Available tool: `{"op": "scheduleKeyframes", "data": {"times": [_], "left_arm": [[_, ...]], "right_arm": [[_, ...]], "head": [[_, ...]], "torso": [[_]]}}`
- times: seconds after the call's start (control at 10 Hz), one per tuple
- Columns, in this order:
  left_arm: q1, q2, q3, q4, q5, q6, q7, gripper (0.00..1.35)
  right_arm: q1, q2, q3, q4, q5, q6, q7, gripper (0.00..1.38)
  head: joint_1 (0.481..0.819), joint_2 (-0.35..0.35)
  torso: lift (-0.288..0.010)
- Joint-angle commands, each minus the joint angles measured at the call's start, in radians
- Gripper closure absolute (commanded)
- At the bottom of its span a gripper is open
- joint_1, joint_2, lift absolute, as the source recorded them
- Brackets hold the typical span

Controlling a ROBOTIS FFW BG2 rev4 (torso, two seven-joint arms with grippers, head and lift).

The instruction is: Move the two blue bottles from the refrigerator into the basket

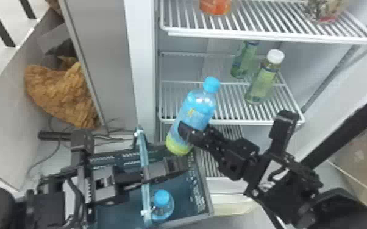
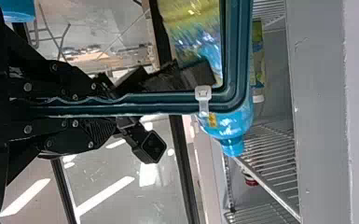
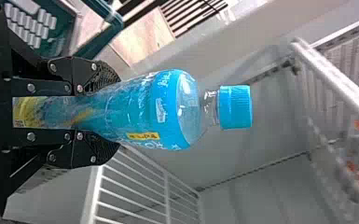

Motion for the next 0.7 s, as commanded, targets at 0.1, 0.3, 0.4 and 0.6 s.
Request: {"op": "scheduleKeyframes", "data": {"times": [0.1, 0.3, 0.4, 0.6], "left_arm": [[0.0, 0.0, 0.002, 0.0, 0.004, -0.007, 0.0, 1.2], [0.0, 0.002, 0.006, 0.0, 0.006, -0.007, 0.0, 1.2], [0.0, 0.002, 0.004, 0.0, 0.006, -0.007, 0.0, 1.2], [-0.005, 0.002, 0.0, 0.0, 0.008, -0.012, 0.0, 1.2]], "right_arm": [[0.026, 0.0, 0.002, 0.001, -0.003, 0.041, 0.012, 1.28], [0.041, 0.005, 0.008, -0.004, -0.011, 0.054, 0.036, 1.28], [0.048, 0.008, 0.014, -0.021, -0.013, 0.061, 0.039, 1.28], [0.058, 0.011, 0.022, -0.026, -0.001, 0.076, 0.047, 0.83]], "head": [[0.695, -0.09], [0.695, -0.083], [0.695, -0.076], [0.695, -0.057]], "torso": [[-0.22], [-0.22], [-0.22], [-0.22]]}}
